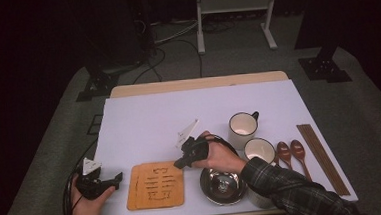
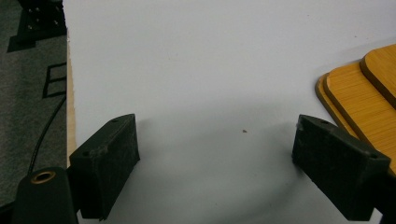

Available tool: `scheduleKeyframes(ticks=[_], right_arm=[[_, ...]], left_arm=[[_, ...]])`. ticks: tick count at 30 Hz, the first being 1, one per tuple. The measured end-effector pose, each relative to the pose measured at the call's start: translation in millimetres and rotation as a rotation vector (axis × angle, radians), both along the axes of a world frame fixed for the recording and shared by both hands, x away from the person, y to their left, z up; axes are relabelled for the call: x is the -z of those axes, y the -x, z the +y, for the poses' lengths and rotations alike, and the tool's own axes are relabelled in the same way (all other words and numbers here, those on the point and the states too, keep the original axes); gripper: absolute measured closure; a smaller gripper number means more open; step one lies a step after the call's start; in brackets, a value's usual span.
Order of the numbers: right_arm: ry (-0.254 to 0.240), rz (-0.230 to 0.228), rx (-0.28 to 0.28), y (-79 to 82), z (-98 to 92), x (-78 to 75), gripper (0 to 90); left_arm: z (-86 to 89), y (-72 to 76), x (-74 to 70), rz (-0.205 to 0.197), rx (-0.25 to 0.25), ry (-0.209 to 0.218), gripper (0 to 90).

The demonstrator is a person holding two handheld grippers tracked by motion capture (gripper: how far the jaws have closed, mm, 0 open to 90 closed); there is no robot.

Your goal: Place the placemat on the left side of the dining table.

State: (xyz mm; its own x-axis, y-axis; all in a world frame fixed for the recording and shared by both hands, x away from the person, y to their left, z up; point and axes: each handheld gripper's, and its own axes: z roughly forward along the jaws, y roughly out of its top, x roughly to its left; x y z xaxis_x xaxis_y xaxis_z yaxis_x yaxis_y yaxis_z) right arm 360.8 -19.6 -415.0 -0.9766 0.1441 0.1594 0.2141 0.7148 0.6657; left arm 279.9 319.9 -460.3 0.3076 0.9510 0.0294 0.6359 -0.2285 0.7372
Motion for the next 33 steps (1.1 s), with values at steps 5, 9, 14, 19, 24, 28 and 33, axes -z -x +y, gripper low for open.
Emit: scheduleKeyframes(ticks=[5,9,14,19,24,28,33], right_arm=[[0.028,-0.003,0.0,1.2,1.8,4.9,89.5],[0.046,-0.007,0.002,1.1,2.8,7.8,89.5],[0.067,-0.008,0.01,0.6,3.6,10.6,89.5],[0.082,-0.008,0.011,0.4,4.5,12.9,89.5],[0.096,-0.011,0.008,0.5,5.4,14.3,89.5],[0.101,-0.005,0.012,0.4,5.8,15.3,89.5],[0.104,0.0,0.016,0.3,6.1,15.8,89.6]], left_arm=[[0.0,0.1,0.0,0.0,0.0,-0.001,13.2],[0.0,0.1,0.0,0.0,0.001,-0.001,13.2],[-0.1,0.1,0.0,0.0,0.0,-0.001,13.2],[-0.1,0.1,0.0,0.0,0.0,-0.001,13.2],[0.0,0.0,0.0,0.0,0.001,-0.002,13.2],[0.1,0.1,-0.1,0.001,0.002,-0.003,13.2],[0.1,0.1,-0.1,0.001,0.002,-0.003,13.2]])
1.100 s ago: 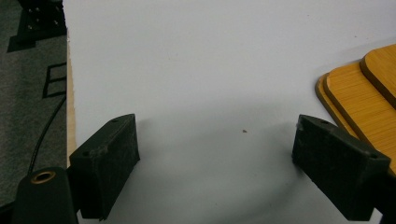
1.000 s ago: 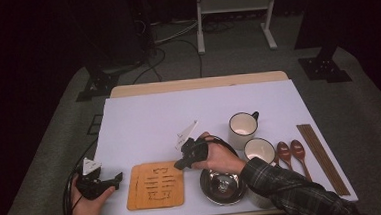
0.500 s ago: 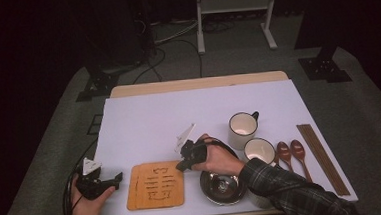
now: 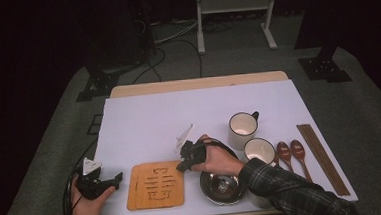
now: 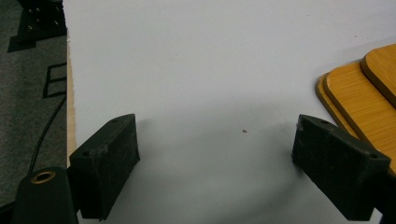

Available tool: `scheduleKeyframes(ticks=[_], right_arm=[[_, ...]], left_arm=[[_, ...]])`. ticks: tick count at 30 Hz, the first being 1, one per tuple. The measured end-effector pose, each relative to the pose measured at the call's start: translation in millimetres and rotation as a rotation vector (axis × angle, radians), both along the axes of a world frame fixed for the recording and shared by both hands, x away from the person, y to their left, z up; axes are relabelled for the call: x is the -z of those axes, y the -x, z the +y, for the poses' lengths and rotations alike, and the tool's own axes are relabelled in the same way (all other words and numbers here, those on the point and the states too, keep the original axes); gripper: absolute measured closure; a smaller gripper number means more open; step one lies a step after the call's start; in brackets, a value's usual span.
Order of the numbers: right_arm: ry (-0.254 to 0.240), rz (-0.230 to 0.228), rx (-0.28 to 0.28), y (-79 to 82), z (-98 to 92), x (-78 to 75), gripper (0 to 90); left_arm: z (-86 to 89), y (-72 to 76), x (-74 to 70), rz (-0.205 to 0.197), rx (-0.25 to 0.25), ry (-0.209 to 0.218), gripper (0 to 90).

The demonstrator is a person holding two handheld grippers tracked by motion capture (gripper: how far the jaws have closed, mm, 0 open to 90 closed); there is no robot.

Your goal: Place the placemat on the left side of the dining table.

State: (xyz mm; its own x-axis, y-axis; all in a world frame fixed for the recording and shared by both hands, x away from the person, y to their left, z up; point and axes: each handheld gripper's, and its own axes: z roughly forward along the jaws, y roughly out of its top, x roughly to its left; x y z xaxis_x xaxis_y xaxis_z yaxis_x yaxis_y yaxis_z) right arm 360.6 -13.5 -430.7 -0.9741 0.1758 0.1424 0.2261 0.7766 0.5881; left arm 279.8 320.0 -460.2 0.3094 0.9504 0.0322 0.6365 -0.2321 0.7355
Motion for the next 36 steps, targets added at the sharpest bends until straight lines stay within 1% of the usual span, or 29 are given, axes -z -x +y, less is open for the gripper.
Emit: scheduleKeyframes(ticks=[3,10,21,23,26,29,31,34,36], right_arm=[[0.004,-0.004,-0.002,0.0,0.5,0.9,89.6],[0.049,-0.002,0.002,0.8,2.4,3.6,89.5],[0.053,0.0,0.004,0.8,2.8,3.4,89.6],[0.053,0.001,0.004,0.7,2.8,3.5,89.5],[0.054,0.002,0.005,0.7,2.8,3.4,89.6],[0.054,0.001,0.004,0.7,2.8,3.4,89.5],[0.054,0.001,0.006,1.0,2.9,3.4,89.6],[0.055,0.002,0.006,0.8,2.9,3.4,89.6],[0.054,0.003,0.006,0.6,2.8,3.4,89.6]], left_arm=[[0.0,0.0,0.0,0.0,0.0,0.0,13.2],[0.0,0.0,0.0,0.0,0.0,0.0,13.2],[0.7,-0.8,-0.9,0.007,0.006,0.0,12.7],[0.6,-1.6,-1.3,0.011,0.0,0.019,11.3],[0.1,-2.5,-1.9,0.019,0.013,0.025,8.2],[-1.6,-3.3,-3.0,0.019,0.018,0.032,8.0],[-1.9,-3.5,-4.0,0.022,0.019,0.033,8.1],[-2.7,-3.3,-5.3,0.028,0.008,0.036,8.1],[-3.0,-2.6,-7.2,0.028,0.01,0.028,8.2]])
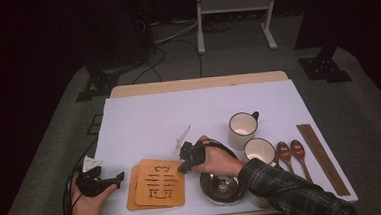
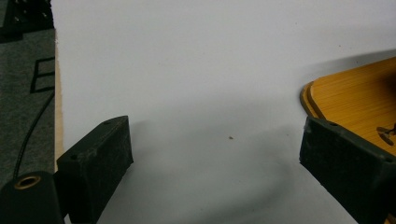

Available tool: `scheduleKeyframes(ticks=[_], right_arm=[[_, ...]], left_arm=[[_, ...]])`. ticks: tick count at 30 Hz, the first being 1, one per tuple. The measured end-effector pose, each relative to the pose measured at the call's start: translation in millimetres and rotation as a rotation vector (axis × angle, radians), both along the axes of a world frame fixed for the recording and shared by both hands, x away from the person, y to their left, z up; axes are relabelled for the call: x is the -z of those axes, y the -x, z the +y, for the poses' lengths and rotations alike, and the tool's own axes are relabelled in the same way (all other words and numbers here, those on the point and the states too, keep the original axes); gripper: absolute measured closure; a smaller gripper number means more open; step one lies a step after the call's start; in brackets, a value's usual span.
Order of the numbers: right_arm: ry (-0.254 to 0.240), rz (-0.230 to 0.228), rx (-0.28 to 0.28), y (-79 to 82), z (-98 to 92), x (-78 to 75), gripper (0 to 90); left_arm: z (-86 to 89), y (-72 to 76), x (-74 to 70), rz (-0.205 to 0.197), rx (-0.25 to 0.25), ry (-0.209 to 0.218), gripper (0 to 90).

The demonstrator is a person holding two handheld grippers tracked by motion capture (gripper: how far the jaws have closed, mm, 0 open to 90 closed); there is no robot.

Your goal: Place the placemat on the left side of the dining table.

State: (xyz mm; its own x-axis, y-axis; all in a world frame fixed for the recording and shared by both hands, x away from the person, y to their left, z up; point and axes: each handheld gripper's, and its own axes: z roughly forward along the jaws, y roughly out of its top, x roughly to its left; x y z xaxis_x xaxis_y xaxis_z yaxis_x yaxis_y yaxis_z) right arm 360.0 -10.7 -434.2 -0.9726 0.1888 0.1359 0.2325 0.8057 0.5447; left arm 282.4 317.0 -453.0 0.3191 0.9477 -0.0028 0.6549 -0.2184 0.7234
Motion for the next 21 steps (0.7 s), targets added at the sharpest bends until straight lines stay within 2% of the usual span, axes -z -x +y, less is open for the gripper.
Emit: scheduleKeyframes(ticks=[11,17,21], right_arm=[[0.002,0.003,0.001,-0.1,-0.1,-0.1,89.6],[0.0,0.004,0.0,-0.4,-0.1,0.0,89.6],[0.0,0.001,-0.002,-0.3,0.0,0.1,89.6]], left_arm=[[-8.1,6.5,-12.1,-0.013,0.004,0.033,18.2],[-11.8,11.6,-23.1,-0.035,-0.005,0.054,21.6],[-15.2,14.3,-27.8,-0.044,0.007,0.069,25.0]])
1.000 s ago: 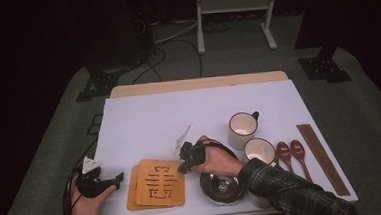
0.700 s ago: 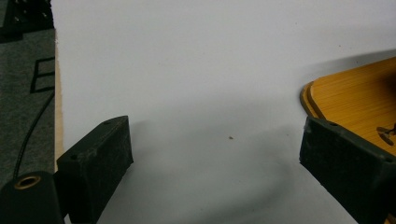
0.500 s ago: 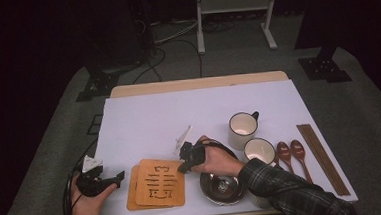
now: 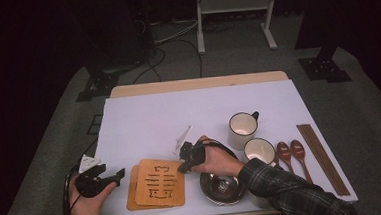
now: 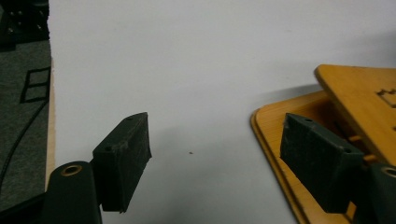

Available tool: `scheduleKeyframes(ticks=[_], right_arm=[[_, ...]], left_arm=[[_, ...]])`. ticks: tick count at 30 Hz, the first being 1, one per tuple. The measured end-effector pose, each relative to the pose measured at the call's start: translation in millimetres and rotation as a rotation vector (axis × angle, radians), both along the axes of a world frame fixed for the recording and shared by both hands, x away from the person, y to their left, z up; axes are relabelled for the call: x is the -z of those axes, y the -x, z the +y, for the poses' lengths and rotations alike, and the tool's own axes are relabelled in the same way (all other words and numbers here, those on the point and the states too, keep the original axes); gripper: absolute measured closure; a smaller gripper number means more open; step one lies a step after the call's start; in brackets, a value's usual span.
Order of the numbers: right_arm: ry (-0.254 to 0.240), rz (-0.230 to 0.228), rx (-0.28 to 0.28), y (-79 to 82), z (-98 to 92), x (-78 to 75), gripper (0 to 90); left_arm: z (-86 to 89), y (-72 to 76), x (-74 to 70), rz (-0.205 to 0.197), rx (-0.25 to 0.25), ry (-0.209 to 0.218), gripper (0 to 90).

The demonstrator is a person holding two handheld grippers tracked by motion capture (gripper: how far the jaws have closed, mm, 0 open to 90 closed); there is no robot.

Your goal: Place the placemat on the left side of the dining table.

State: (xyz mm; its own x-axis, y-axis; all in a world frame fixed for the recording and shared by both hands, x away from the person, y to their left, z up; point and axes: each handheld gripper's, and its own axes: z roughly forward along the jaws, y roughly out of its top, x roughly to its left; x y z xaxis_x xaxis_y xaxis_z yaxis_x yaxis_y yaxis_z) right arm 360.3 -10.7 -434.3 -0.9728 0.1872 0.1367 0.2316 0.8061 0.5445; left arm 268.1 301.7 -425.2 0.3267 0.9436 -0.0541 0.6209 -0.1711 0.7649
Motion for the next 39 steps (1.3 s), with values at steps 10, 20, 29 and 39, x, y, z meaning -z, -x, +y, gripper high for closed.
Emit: scheduleKeyframes(ticks=[10,20,29,39], right_arm=[[-0.001,-0.003,0.0,0.5,0.3,0.1,89.5],[-0.001,-0.007,-0.001,0.9,0.3,0.1,89.5],[0.0,-0.007,-0.002,0.8,0.4,0.1,89.5],[0.002,-0.009,-0.006,0.8,0.5,0.0,89.5]], left_arm=[[-13.4,5.2,-9.3,-0.014,0.04,0.037,30.9],[-28.3,8.7,-13.5,-0.009,0.094,0.096,36.0],[-41.1,7.8,-8.9,0.01,0.133,0.112,36.6],[-53.2,4.3,-1.1,0.042,0.163,0.114,34.7]])
